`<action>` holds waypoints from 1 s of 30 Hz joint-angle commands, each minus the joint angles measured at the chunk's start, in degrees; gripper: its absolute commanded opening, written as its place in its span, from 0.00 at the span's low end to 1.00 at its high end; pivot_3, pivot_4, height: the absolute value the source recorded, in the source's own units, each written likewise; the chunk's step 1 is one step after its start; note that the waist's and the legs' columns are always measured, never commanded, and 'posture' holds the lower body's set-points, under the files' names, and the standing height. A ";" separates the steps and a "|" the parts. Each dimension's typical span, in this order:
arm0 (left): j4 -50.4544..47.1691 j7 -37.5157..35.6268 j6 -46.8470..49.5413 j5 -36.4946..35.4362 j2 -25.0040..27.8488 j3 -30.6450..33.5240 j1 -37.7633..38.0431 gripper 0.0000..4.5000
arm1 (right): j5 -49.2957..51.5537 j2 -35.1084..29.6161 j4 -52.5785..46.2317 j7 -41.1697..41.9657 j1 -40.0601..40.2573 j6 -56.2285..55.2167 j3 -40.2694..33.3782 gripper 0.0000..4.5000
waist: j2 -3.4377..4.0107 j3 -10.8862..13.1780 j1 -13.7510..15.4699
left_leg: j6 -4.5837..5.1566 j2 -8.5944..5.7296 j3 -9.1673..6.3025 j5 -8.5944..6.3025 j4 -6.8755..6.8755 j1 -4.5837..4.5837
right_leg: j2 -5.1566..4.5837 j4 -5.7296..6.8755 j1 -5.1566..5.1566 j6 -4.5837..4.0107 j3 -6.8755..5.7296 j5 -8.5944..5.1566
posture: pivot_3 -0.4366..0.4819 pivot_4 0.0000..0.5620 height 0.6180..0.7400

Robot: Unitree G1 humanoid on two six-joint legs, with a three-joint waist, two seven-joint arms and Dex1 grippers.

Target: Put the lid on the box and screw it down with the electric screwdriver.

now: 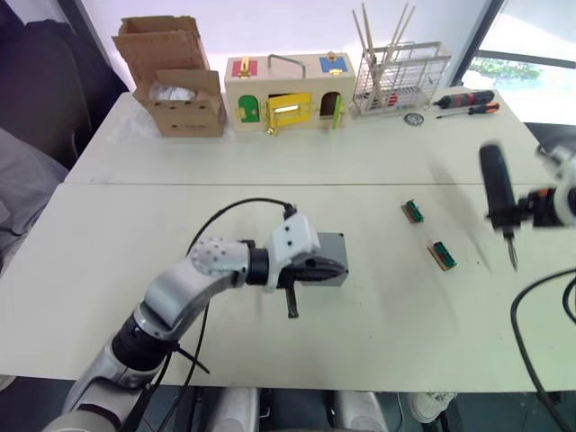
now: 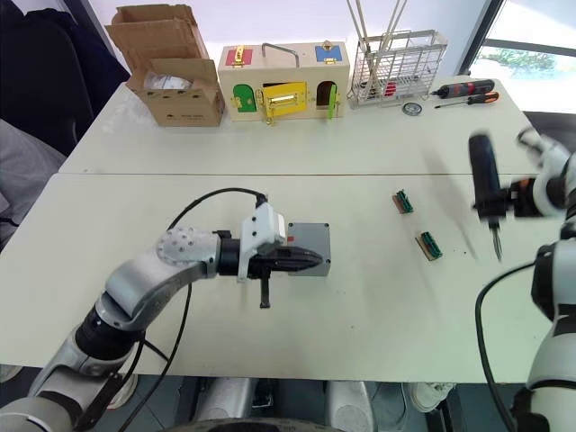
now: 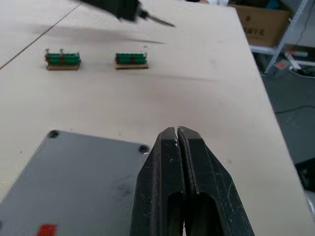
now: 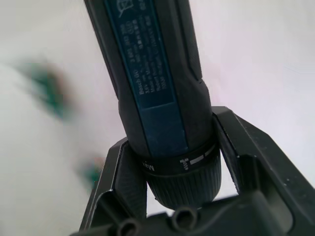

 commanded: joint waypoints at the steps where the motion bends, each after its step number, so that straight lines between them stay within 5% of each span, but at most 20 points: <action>1: 1.95 -2.45 -1.57 -1.04 0.89 3.28 -1.23 0.00 | 9.62 0.57 -21.65 -4.76 4.55 12.54 -16.96 0.41 | -0.03 -0.02 0.52 | -0.03 0.05 -0.07 0.02 0.00 -0.21 | 0.04 0.05 -0.22 0.00 -0.04 0.00 | 0.48 0.27 0.92; 4: 5.03 -3.76 -1.68 -1.34 1.09 4.86 -2.25 0.00 | 16.85 14.37 -53.58 -11.75 16.38 16.09 -37.37 0.41 | -0.24 -0.07 1.31 | 0.01 0.18 -0.22 0.00 -0.03 -0.29 | 0.21 0.07 -0.27 0.00 -0.16 0.00 | 0.48 0.27 0.92; 7: 8.35 -4.44 -2.11 -0.64 1.21 5.58 -3.18 0.00 | 24.89 32.50 -78.90 -18.17 24.61 13.66 -48.11 0.41 | -0.20 -0.05 1.34 | 0.01 0.20 -0.28 0.02 0.10 -0.30 | 0.25 0.28 -0.27 0.04 -0.13 0.04 | 0.48 0.27 0.92; 9: 9.95 -4.96 -2.42 -0.11 1.40 5.58 -3.59 0.00 | 28.20 43.52 -88.68 -23.36 29.37 10.73 -48.82 0.41 | -0.21 -0.05 1.47 | 0.00 0.13 -0.32 0.03 0.19 -0.28 | 0.21 0.52 -0.28 0.06 -0.11 0.04 | 0.48 0.27 0.92; 12: 9.69 -5.49 -1.16 -0.44 1.86 5.65 -3.89 0.00 | 30.06 51.82 -96.16 -26.87 36.99 2.61 -42.68 0.41 | -0.21 -0.05 1.44 | 0.00 0.00 -0.33 0.03 0.28 -0.30 | 0.12 0.81 -0.28 0.06 -0.12 0.04 | 0.48 0.27 0.92; 17: 8.68 -6.45 0.32 -1.16 2.33 5.60 -4.16 0.00 | 33.58 54.76 -98.21 -30.17 44.79 -3.79 -36.81 0.41 | -0.23 -0.05 1.12 | 0.09 -0.14 -0.25 -0.01 0.29 -0.27 | 0.03 0.78 -0.27 0.06 -0.07 0.03 | 0.48 0.27 0.92; 21: 13.49 -4.19 -2.08 1.49 -2.41 3.69 -6.43 0.00 | 34.14 52.53 -97.59 -29.80 51.92 -8.42 -31.02 0.41 | -0.23 -0.05 1.27 | 0.07 -0.08 -0.29 0.01 0.27 -0.23 | 0.11 0.79 -0.27 0.08 -0.08 0.01 | 0.48 0.27 0.92; 30: 19.42 -8.07 -5.22 7.23 -2.49 -1.58 -6.71 0.00 | 33.39 49.51 -93.59 -31.69 56.33 -17.24 -22.50 0.41 | -0.24 -0.04 0.55 | 0.07 0.07 -0.30 0.01 0.22 -0.17 | 0.28 0.78 -0.28 0.13 -0.05 -0.04 | 0.48 0.27 0.92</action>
